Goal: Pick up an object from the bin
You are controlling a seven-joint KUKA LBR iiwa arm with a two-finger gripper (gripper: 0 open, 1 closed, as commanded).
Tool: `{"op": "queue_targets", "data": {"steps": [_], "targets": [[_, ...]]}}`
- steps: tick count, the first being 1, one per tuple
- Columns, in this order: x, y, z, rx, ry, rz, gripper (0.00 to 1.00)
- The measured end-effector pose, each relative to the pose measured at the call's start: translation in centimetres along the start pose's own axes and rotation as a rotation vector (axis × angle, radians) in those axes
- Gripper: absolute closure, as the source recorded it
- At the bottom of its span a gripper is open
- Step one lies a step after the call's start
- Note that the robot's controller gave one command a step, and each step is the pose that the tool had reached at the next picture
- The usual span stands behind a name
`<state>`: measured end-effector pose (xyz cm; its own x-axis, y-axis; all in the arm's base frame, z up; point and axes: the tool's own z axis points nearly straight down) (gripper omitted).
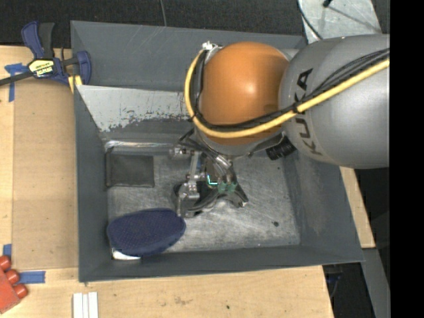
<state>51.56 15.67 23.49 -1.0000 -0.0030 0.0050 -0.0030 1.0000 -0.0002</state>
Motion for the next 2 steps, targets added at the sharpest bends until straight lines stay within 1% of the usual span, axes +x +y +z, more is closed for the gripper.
{"op": "queue_targets", "data": {"steps": [1, 2], "targets": [[-1.92, -10.48, 8.77, 0.004, -0.001, 0.122, 0.00], [-2.02, -9.94, 8.37, -0.001, -0.007, 0.115, 1.00]]}}
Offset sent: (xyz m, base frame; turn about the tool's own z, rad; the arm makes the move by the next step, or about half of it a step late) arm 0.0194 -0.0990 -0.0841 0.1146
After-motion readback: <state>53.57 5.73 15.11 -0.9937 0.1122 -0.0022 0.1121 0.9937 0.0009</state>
